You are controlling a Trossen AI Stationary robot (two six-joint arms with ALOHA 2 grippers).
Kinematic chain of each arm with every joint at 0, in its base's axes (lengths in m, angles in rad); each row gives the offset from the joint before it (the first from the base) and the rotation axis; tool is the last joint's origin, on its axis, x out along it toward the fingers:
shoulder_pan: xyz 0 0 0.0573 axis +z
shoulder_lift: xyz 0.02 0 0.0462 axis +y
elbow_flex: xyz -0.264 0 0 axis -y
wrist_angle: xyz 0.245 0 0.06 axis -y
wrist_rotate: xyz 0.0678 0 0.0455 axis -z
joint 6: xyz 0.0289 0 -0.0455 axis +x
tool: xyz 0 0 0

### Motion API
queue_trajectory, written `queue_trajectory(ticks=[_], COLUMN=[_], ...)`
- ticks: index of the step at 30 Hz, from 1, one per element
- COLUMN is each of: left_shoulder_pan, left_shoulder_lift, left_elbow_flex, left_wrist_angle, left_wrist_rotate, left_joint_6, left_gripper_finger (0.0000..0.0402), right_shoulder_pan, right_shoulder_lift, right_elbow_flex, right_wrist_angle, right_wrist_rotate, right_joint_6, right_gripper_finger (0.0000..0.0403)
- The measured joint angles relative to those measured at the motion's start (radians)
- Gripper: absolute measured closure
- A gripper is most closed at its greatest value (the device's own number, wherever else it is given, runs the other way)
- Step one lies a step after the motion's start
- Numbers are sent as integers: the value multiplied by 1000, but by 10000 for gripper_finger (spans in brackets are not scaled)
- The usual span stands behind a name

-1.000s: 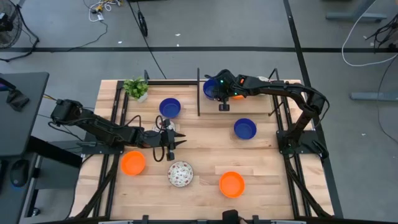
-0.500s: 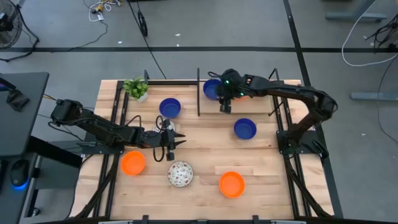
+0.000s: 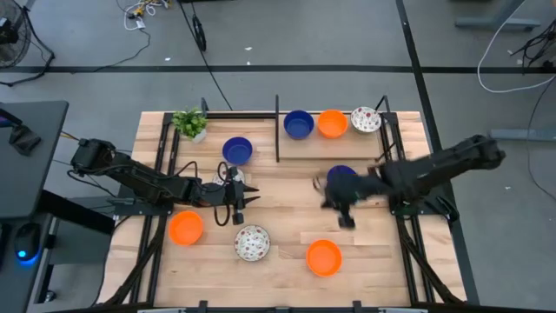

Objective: Pick & Place Mini bowls
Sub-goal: Stack the orange bowl on top of the orange bowl on the shelf

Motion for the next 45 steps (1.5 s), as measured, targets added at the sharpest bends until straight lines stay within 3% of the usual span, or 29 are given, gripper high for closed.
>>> queue_trajectory(ticks=[5,9,15,18,20,22,24,30,33,45], left_shoulder_pan=[0,0,1,0,1,2,2,2,2,-16], left_shoulder_lift=[0,0,0,0,0,0,0,0,0,0], left_elbow_flex=[0,0,0,0,0,0,0,0,0,0], left_wrist_angle=[2,4,8,11,19,20,23,17,17,2], left_wrist_rotate=[0,0,0,0,0,0,0,5,29,59], left_joint_6=[-4,-3,-3,7,8,24,30,31,31,-3], left_gripper_finger=[298,298,298,298,298,298,298,298,298,298], right_shoulder_pan=[272,414,502,506,506,506,506,525,539,593], right_shoulder_lift=[-13,35,234,369,443,488,495,485,511,647], right_elbow_flex=[-166,-331,-480,-438,-377,-299,-212,120,236,284], right_wrist_angle=[386,855,1512,1741,1779,1714,1516,486,184,2], right_wrist_rotate=[27,52,226,269,254,212,181,212,224,236], right_joint_6=[170,248,337,295,249,204,186,232,294,399], right_gripper_finger=[399,391,344,302,269,236,205,164,164,177])
